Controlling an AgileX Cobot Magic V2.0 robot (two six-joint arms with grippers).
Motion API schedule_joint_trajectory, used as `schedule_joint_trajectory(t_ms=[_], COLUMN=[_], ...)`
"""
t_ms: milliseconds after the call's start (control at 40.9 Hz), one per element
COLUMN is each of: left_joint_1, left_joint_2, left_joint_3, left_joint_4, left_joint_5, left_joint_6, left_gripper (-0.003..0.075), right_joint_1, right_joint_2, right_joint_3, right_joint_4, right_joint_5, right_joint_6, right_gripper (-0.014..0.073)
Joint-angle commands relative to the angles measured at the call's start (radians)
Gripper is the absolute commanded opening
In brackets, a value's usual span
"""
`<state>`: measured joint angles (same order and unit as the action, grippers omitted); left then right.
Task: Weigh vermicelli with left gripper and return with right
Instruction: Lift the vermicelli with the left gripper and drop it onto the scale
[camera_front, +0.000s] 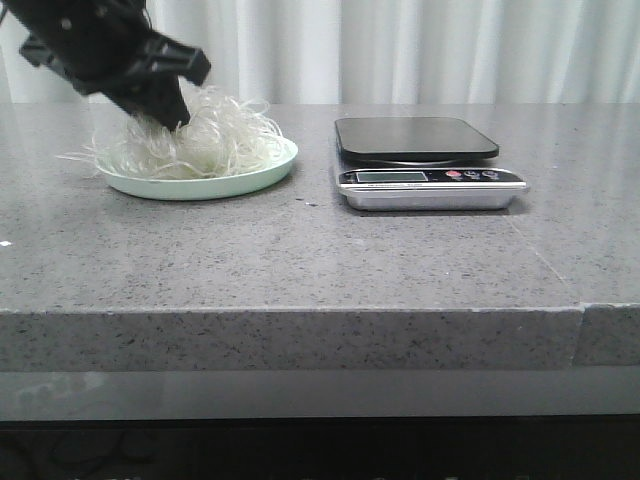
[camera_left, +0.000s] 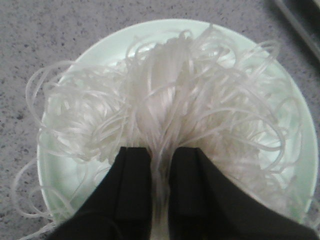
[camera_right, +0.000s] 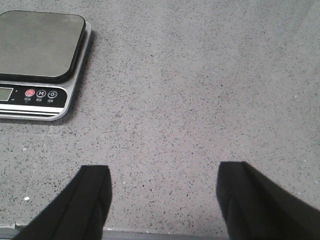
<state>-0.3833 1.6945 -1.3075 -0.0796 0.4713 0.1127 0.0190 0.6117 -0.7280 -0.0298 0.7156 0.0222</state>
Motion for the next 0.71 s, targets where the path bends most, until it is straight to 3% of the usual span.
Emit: schedule_joint_trajectory(t_ms=[0,391,684], left_joint_1=[-0.015,-0.148,-0.258], left_joint_2=[-0.1,-0.156,-0.072], left_joint_3=[-0.078,-0.361,-0.55], left_joint_4=[-0.005,-0.003,-0.001], left_joint_5=[-0.038,-0.033,-0.069], left_joint_6=[-0.004,0.039,0.073], left_gripper=[0.0143,0.0144,0.0144], right_joint_1=[-0.005,-0.005,-0.005], right_joint_2=[0.008,0.008,0.008], right_joint_3=[-0.025,-0.025,-0.025], right_joint_4=[-0.006,-0.006,0.0], right_joint_5=[-0.06,-0.06,-0.06], right_joint_6=[-0.004,-0.004,-0.004], right_gripper=[0.0552,0.0552,0.0552])
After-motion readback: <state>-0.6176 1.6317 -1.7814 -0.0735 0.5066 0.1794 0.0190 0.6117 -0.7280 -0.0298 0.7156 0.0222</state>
